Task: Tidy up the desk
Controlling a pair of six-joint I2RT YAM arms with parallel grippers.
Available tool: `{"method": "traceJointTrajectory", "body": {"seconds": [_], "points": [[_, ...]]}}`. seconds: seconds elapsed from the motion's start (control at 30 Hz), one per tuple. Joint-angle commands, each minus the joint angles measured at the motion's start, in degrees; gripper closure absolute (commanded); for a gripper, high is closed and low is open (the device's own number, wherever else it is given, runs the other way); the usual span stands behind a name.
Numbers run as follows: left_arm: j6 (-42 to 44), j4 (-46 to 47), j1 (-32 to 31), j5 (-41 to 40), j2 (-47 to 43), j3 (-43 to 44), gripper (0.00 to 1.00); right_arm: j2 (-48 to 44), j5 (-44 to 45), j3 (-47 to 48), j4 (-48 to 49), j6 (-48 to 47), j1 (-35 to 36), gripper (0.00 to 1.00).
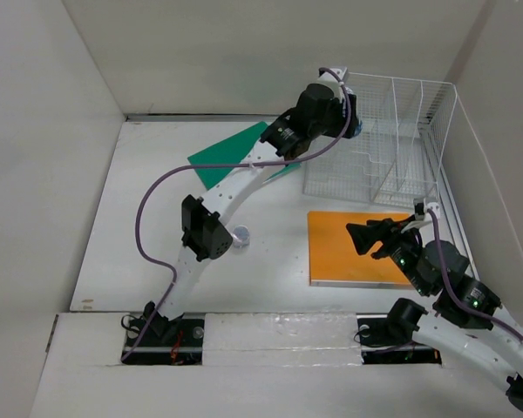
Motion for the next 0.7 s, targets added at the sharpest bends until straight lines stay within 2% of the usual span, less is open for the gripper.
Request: {"method": "traceJointTrajectory", "body": {"seconds": [0.0,0.27,0.43,0.67], "points": [[5.55,7.42,-0.06,-4.7,-1.98,2.95,0.6,-0.01,-1.31,1.48,0.36,0.25,0.39,0.28],[11.53,5.93,-0.58,-8.93,-1.53,3.57,0.58,0.86,-2.44,0.86,1.32,0.16,0.39,0.28],[10.05,2.86,-0.58,-6.12,-1.01,3.83,0.59,1.13,-2.88,0.6,2.12,-0.28,0.39,0.28],[8.11,-0.4,-0.58,-7.26,-2.15,3.75,0.59,0.51,-3.06,-0.11,2.2,-0.19,0.39,0.27]]}}
